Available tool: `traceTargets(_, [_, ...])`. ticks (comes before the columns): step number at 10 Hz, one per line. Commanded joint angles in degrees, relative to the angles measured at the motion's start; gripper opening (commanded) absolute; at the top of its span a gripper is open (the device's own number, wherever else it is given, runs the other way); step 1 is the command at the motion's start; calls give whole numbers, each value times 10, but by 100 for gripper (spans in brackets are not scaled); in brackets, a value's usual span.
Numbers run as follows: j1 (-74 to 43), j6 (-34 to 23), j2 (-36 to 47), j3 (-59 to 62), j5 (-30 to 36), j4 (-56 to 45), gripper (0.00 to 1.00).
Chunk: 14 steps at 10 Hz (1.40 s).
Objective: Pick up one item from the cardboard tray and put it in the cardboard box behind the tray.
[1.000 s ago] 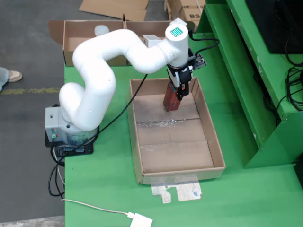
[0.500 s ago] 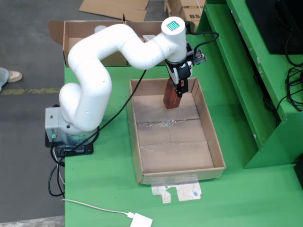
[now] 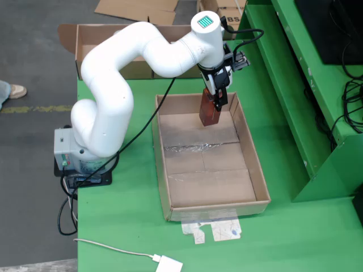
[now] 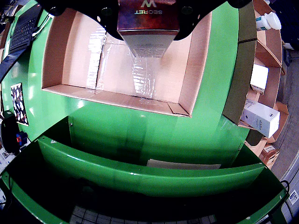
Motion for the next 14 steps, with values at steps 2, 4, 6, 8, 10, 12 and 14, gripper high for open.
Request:
traceTargets(2, [-6, 2, -40, 185, -3, -100, 0])
traceTargets(4, [-7, 1, -47, 213, -3, -117, 0])
traceTargets(6, [5, 8, -53, 266, -18, -155, 0])
traceTargets(8, [10, 13, -71, 326, -26, -194, 0])
traceTargets(10, [12, 15, -150, 519, -31, -301, 0])
traceTargets(12, [20, 21, -126, 519, -45, -308, 0])
traceTargets(14, [25, 26, -120, 519, -55, -292, 0])
